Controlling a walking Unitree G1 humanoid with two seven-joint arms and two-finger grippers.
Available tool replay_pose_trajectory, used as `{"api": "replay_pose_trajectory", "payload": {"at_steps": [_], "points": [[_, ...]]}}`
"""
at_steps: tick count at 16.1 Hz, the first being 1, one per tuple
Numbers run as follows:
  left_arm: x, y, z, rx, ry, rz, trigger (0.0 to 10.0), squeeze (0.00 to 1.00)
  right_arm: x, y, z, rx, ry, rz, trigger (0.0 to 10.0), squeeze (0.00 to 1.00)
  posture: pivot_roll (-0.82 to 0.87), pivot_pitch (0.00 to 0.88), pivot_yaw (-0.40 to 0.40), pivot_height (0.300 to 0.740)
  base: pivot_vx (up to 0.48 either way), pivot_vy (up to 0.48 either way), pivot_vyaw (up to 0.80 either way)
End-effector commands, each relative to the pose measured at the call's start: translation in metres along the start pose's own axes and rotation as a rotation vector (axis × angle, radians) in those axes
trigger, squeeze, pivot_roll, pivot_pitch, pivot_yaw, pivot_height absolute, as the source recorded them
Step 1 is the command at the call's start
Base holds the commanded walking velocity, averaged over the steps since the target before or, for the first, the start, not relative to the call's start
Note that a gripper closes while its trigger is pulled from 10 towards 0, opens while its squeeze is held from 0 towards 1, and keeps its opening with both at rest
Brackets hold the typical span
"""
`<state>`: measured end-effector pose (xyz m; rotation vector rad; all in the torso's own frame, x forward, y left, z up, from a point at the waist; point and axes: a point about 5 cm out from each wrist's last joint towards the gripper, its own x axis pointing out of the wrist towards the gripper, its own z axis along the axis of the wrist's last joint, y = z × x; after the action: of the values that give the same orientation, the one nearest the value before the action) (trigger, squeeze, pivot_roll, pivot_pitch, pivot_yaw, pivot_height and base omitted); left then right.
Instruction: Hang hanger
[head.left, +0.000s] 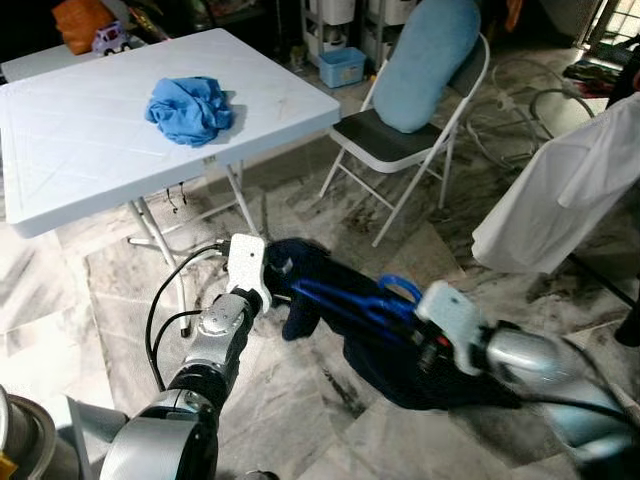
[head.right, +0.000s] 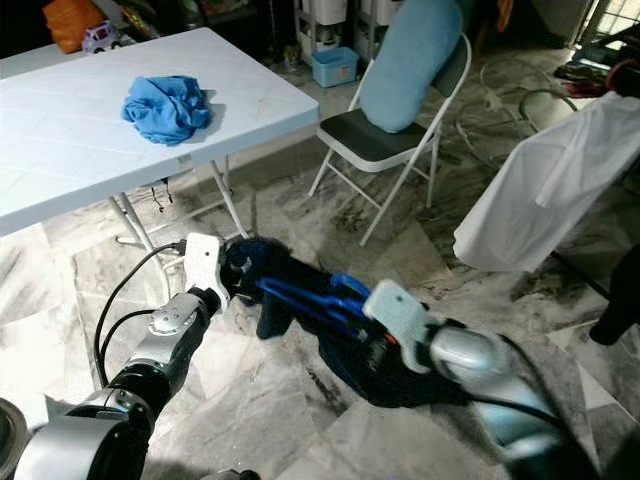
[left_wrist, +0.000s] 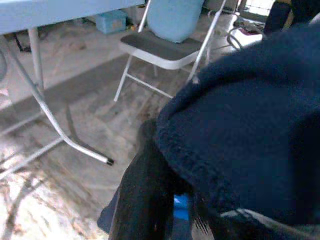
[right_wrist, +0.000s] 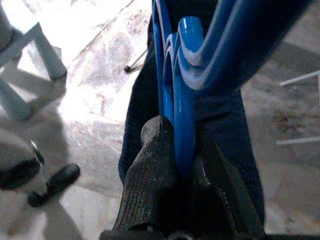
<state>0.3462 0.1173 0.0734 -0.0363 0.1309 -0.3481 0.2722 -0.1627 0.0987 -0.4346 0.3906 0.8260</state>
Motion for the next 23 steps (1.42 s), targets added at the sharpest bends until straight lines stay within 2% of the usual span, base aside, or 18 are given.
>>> {"api": "replay_pose_trajectory", "payload": {"at_steps": [1, 3, 4, 6, 9, 10, 11, 14, 15, 18, 20, 22, 23], "points": [[-0.002, 0.010, 0.008, 0.012, -0.049, 0.035, 0.0, 0.00, 0.000, -0.006, -0.012, 0.028, 0.065, -0.045, 10.0, 0.00, -0.15, 0.048, 0.043, 0.740, 0.000, 0.000, 0.00], [-0.001, 0.006, 0.010, 0.002, -0.067, 0.013, 0.0, 0.00, 0.007, 0.004, -0.022, -0.008, 0.118, 0.008, 10.0, 0.00, -0.14, 0.045, 0.042, 0.740, 0.000, 0.000, 0.00], [0.001, 0.003, 0.012, 0.023, -0.071, -0.001, 0.0, 0.00, 0.010, 0.010, -0.025, -0.027, 0.128, 0.039, 10.0, 0.00, -0.14, 0.044, 0.041, 0.740, 0.000, 0.000, 0.00], [0.001, 0.007, 0.013, 0.036, -0.059, 0.028, 0.0, 0.00, 0.007, 0.013, -0.026, -0.018, 0.122, 0.059, 10.0, 0.00, -0.14, 0.042, 0.041, 0.740, 0.000, 0.000, 0.00], [-0.002, 0.022, 0.007, -0.009, -0.002, 0.108, 0.0, 0.00, -0.013, 0.014, -0.034, -0.033, 0.129, 0.083, 10.0, 0.00, -0.15, 0.043, 0.044, 0.740, 0.000, 0.000, 0.00], [-0.007, 0.028, -0.006, -0.012, 0.073, 0.145, 0.0, 0.00, -0.028, 0.016, -0.027, -0.019, 0.057, 0.116, 10.0, 0.00, -0.16, 0.044, 0.047, 0.740, 0.000, 0.000, 0.00], [-0.010, 0.031, -0.010, -0.024, 0.098, 0.162, 0.0, 0.00, -0.036, 0.014, -0.021, -0.004, 0.021, 0.117, 10.0, 0.00, -0.16, 0.045, 0.047, 0.740, 0.000, 0.000, 0.00], [-0.017, 0.035, -0.023, -0.037, 0.167, 0.193, 0.0, 0.00, -0.069, 0.001, 0.003, 0.046, -0.110, 0.118, 10.0, 0.00, -0.17, 0.047, 0.054, 0.740, 0.000, 0.000, 0.00], [-0.018, 0.035, -0.026, -0.032, 0.183, 0.195, 0.0, 0.00, -0.083, -0.008, 0.013, 0.041, -0.150, 0.104, 10.0, 0.00, -0.18, 0.046, 0.054, 0.740, 0.000, 0.000, 0.00], [-0.017, 0.035, -0.026, -0.032, 0.192, 0.195, 0.0, 0.00, -0.097, -0.026, 0.024, 0.022, -0.183, 0.046, 10.0, 0.00, -0.18, 0.045, 0.053, 0.740, 0.000, 0.000, 0.00], [-0.016, 0.032, -0.026, -0.040, 0.192, 0.184, 0.0, 0.00, -0.097, -0.040, 0.037, 0.035, -0.261, -0.036, 10.0, 0.00, -0.17, 0.041, 0.048, 0.740, 0.000, 0.000, 0.00], [-0.015, 0.025, -0.028, -0.058, 0.191, 0.147, 0.0, 0.00, -0.087, -0.050, 0.053, 0.098, -0.369, -0.130, 10.0, 0.00, -0.17, 0.040, 0.045, 0.740, 0.000, 0.000, 0.00], [-0.014, 0.021, -0.030, -0.059, 0.192, 0.126, 0.0, 0.00, -0.075, -0.051, 0.066, 0.120, -0.451, -0.174, 10.0, 0.00, -0.16, 0.039, 0.043, 0.740, 0.000, 0.000, 0.00]]}}
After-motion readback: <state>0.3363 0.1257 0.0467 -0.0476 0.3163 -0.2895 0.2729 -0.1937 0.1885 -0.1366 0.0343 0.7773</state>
